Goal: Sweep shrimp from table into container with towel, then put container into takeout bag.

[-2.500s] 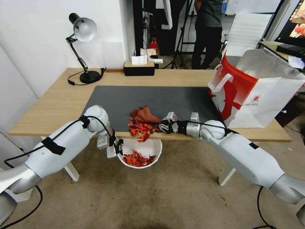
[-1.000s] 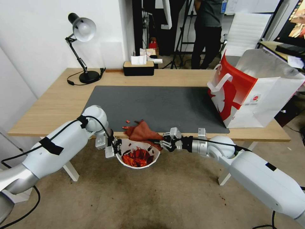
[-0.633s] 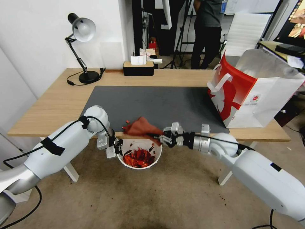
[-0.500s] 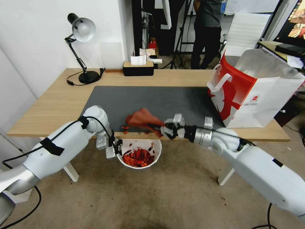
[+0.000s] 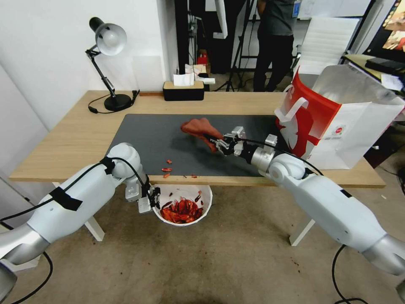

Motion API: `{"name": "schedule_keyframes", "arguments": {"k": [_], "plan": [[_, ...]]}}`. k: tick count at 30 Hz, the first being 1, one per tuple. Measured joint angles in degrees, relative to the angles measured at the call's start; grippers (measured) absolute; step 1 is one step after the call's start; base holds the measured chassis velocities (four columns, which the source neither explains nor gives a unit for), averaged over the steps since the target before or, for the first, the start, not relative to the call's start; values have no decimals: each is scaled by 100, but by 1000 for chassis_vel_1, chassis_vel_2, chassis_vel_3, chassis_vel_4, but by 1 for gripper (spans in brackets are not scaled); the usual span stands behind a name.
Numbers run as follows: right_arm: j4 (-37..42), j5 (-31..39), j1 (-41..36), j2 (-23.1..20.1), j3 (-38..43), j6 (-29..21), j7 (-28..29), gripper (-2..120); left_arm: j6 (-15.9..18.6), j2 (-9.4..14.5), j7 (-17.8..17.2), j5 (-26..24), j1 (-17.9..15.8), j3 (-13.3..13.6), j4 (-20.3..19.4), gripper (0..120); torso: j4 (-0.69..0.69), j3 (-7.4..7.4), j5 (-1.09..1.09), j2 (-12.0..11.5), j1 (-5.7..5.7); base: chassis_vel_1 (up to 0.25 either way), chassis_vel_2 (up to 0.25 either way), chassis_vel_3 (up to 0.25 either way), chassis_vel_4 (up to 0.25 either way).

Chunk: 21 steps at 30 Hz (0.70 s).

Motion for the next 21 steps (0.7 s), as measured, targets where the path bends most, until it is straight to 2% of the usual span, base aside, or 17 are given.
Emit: {"name": "schedule_keyframes", "arguments": {"k": [1, 5, 7, 10, 16, 21], "plan": [[-273, -56, 119, 161, -113, 6, -8, 5, 0, 37, 0, 1, 23, -41, 0, 0, 0, 0, -1, 0, 0, 0, 0, 0, 0], [-567, -101, 258, 342, -214, 11, -43, 5, 0, 64, 0, 2, 40, -74, -1, 0, 0, 0, 0, 0, 0, 0, 0, 0, 0], [-1196, -200, 526, 665, -450, 9, -172, 5, -1, 116, 0, 0, 68, -127, -11, 0, 1, 0, 0, 0, 0, 0, 0, 0, 0], [-1664, -302, 722, 875, -632, 7, -339, 5, -2, 143, 0, 0, 114, -180, -14, 0, -1, 0, -1, 0, 0, 0, 0, 0, 0], [-1902, -397, 877, 1006, -802, 21, -646, 5, -3, 195, -3, -2, 202, -255, -38, 0, -2, -4, -3, 1, -1, 0, 0, 0, 0], [-1756, -446, 883, 972, -959, 2, -890, 5, -4, 254, -11, -5, 258, -335, -49, 0, 0, -3, 0, 1, 0, 0, 0, 0, 0]]}}
